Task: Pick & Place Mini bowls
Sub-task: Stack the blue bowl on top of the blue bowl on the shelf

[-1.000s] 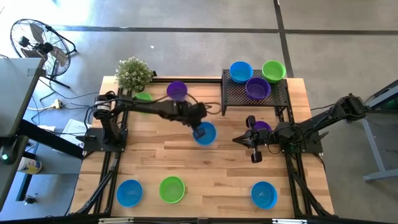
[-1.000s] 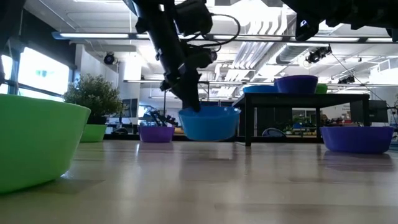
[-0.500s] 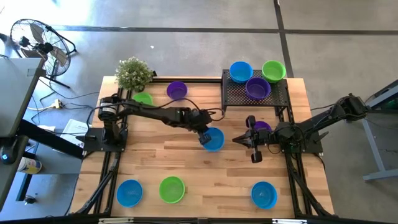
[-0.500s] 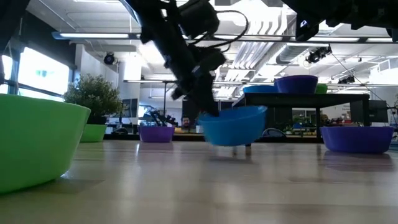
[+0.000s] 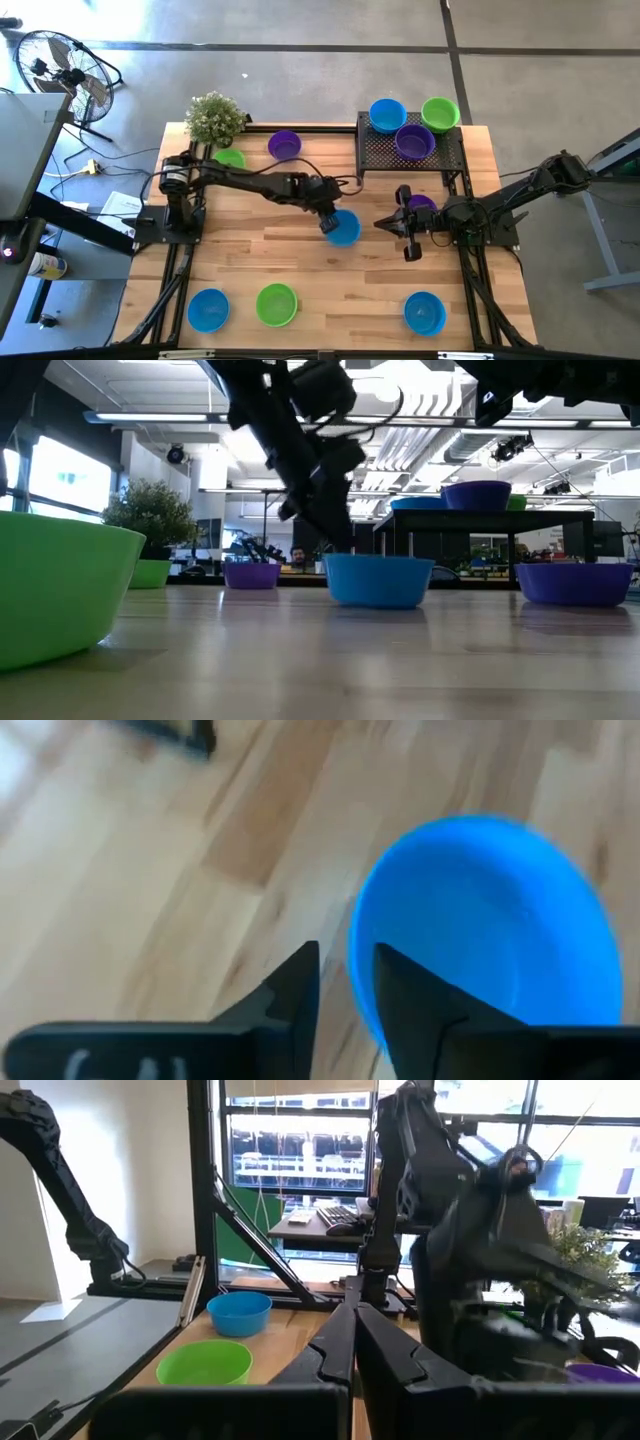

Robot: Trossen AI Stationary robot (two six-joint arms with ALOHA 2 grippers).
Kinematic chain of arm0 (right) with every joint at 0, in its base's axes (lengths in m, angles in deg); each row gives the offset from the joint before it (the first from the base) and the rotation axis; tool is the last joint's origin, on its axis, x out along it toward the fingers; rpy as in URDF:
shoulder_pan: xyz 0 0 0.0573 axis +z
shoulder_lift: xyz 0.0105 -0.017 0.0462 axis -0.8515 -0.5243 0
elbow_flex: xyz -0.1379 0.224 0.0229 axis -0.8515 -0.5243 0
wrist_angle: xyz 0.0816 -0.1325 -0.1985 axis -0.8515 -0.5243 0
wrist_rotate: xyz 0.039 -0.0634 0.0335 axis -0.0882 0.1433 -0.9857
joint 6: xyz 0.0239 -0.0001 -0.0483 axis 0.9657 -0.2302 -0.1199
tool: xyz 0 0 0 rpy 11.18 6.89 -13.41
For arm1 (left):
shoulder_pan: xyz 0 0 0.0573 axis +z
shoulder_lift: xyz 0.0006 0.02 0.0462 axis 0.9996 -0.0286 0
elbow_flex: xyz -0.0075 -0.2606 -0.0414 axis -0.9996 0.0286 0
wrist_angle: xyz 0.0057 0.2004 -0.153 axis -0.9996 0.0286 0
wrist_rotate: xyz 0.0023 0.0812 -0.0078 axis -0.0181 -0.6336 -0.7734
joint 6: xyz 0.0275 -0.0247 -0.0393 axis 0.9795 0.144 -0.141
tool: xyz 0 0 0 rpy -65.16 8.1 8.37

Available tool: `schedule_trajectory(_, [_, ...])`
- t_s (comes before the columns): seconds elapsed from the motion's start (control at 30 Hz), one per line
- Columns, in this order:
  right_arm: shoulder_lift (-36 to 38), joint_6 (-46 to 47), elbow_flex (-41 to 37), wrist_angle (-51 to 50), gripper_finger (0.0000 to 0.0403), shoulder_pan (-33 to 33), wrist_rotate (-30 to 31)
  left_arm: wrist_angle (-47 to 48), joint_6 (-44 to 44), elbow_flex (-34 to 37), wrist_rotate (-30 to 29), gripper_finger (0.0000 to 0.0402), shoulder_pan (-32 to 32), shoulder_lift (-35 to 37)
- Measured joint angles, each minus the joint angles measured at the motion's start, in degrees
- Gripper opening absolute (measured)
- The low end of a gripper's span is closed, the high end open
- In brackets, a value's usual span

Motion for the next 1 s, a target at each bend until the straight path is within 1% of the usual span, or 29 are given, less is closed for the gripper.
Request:
schedule_trajectory(0.1, [0.0, -0.07, 0.0, -0.02, 0.0001, 0.0, 0.0, 2.8, 1.91, -0.19, -2.7, 0.0091, -0.82, 2.65])
schedule_trajectory(0.2, [0.0, -0.2, 0.0, -0.23, 0.0001, 0.02, 0.02, 0.71, 4.47, -0.06, -6.62, 0.0053, -2.58, 5.01])
schedule_trajectory(0.27, [0.0, -0.5, 0.0, -0.44, 0.0001, 0.0, 0.07, 0.42, 5.94, 2.03, -7.7, 0.0019, -4.1, 7.64])
schedule_trajectory(0.33, [0.0, -1.03, 0.0, -0.41, 0.0001, 0.01, 0.24, -5.98, 7.11, 4.67, -8.56, 0.0007, -5.56, 9.65])
schedule_trajectory(0.37, [0.0, -1.27, 0.0, -0.41, 0.0001, 0.02, 0.88, -8.02, 7.38, 6.78, -9.27, 0.001, -6.38, 11.28])
schedule_trajectory(0.4, [0.02, -1.36, 0.0, -0.4, 0.0001, 0.02, 2.11, -9.88, 7.49, 9.51, -10.18, 0.0013, -7.22, 13.06])
schedule_trajectory(0.47, [0.0, -1.23, 0.0, -0.59, 0.0001, 0.02, 5.19, -17.11, 8.35, 14.68, -10.36, 0.0014, -8.61, 15.53])
schedule_trajectory(0.57, [0.02, -0.84, 0.36, -2.32, 0.0001, 0.0, 8.17, -26.99, 8.71, 23.43, -9.99, 0.0004, -10.42, 19.02])
schedule_trajectory(0.67, [-0.22, 0.5, 3.75, -10.43, 0.0002, 0.02, 10.39, -37.24, 8.72, 31.74, -9.92, 0.0003, -12.41, 22.58])
schedule_trajectory(0.7, [-0.49, 0.9, 5.58, -14.26, 0.0002, 0.13, 11.18, -41.32, 8.71, 34.11, -9.87, 0.0004, -13.05, 23.26])
schedule_trajectory(0.8, [-3.22, 1.98, 11.96, -25.3, 0.0003, 0.82, 13.94, -48.9, 8.83, 40.57, -9.9, 0.0004, -15.13, 25.26])
schedule_trajectory(0.93, [-9.7, 3.63, 20.92, -37.83, 0.0004, 2.27, 15.68, -58.2, 9.12, 46.5, -10.52, 0.0004, -17.28, 26.26])
schedule_trajectory(1.0, [-13.81, 5.04, 24.72, -43.86, 0.0011, 2.69, 16.0, -62.18, 9.37, 48.71, -11.4, 0.0004, -17.84, 26.69])
